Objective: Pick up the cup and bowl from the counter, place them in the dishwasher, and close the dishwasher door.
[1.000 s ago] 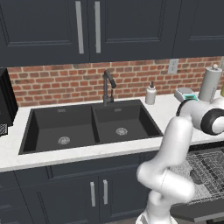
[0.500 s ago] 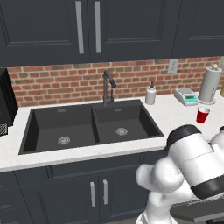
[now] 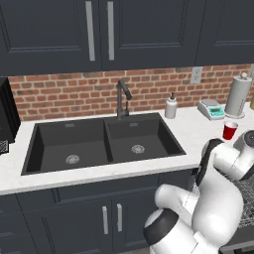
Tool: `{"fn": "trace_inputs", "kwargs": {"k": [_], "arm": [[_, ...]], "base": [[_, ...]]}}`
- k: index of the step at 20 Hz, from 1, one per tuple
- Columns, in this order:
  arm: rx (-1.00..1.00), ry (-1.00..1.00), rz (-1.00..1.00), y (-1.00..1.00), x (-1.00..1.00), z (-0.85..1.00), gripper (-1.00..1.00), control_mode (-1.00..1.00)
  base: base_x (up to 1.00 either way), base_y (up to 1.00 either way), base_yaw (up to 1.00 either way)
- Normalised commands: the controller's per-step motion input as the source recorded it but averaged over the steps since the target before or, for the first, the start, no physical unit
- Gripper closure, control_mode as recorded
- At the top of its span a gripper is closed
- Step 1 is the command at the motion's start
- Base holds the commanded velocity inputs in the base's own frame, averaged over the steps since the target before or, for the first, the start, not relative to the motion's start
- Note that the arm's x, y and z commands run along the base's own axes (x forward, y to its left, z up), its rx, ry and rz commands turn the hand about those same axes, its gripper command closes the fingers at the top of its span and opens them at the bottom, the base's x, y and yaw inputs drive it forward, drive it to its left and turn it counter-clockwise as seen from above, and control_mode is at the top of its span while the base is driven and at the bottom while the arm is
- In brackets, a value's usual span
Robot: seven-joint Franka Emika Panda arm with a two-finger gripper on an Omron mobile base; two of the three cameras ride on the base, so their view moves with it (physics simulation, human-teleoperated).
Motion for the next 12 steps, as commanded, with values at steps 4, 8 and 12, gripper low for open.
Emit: {"fn": "trace_inputs", "kwargs": {"k": [4,8,12], "arm": [[-0.17,0.48,0.00,0.45,0.48,1.00,-1.00,-1.00],[-0.04,0.60,-0.02,0.27,0.52,1.00,-1.00,-1.00],[0.00,0.57,-0.07,0.04,0.64,0.91,-1.00,-1.00]], "base": [[0.00,0.00,0.00],[0.00,0.00,0.00],[0.00,0.00,0.00]]}}
